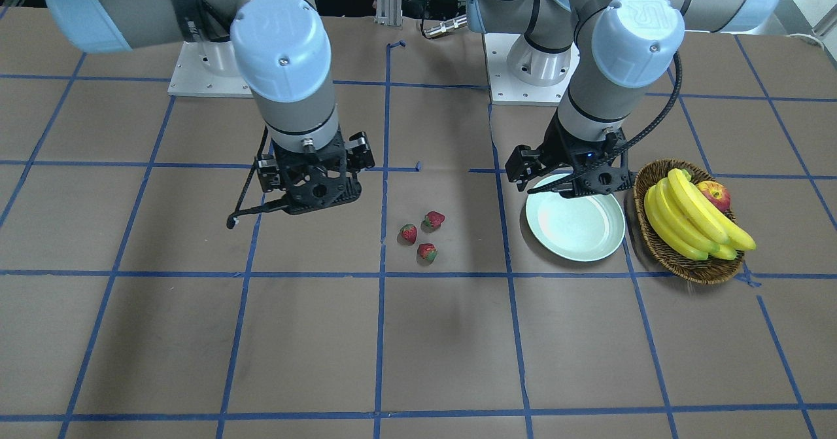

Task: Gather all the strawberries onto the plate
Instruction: 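Raise the right gripper away while the left gripper reaches toward the strawberries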

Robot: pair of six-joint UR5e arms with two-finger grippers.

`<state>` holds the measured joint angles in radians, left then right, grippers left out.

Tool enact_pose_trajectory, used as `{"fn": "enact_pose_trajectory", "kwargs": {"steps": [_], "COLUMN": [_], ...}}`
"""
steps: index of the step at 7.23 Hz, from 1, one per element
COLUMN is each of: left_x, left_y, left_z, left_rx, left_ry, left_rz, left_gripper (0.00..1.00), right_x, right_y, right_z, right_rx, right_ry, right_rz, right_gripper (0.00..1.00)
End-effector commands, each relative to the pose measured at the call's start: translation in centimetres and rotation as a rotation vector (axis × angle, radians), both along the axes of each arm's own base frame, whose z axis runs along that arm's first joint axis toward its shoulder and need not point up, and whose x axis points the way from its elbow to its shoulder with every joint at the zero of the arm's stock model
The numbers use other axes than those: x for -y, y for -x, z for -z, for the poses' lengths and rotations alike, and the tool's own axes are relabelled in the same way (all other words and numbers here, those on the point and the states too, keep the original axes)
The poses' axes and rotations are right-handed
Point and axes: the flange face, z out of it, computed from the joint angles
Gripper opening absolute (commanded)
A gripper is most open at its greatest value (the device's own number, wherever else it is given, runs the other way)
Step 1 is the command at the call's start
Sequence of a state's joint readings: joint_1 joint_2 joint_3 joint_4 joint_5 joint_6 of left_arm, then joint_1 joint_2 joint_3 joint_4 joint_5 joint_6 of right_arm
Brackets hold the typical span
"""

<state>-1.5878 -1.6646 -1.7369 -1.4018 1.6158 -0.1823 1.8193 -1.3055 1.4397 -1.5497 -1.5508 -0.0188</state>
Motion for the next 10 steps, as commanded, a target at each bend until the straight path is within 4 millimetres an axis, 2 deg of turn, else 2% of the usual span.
{"fn": "enact_pose_trajectory", "kwargs": {"steps": [1,2,3,6,7,10], "left_x": [1.5,2.4,3.3,4.1,4.2,4.3], "left_y": [3.6,4.9,6.3,11.1,12.0,14.1], "left_z": [2.4,4.0,5.8,10.5,12.3,16.0], "left_rx": [-0.004,-0.007,-0.010,-0.032,-0.055,-0.079], "left_ry": [0.056,0.078,0.100,0.118,0.091,0.052], "left_rz": [-0.022,-0.031,-0.054,-0.126,-0.135,-0.130], "left_gripper": [1.00,1.00,1.00,1.00,1.00,1.00], "right_x": [0.1,0.2,0.0,0.1,0.3,-0.2], "right_y": [5.9,8.0,9.3,10.7,11.8,12.2], "right_z": [-2.9,-4.0,-4.4,-4.4,-4.2,-1.8], "right_rx": [-0.017,-0.026,-0.027,-0.040,-0.040,-0.040], "right_ry": [0.017,0.035,0.022,0.011,0.006,-0.035], "right_rz": [0.046,0.059,0.058,0.063,0.080,0.074], "right_gripper": [1.00,1.00,1.00,1.00,1.00,1.00]}}
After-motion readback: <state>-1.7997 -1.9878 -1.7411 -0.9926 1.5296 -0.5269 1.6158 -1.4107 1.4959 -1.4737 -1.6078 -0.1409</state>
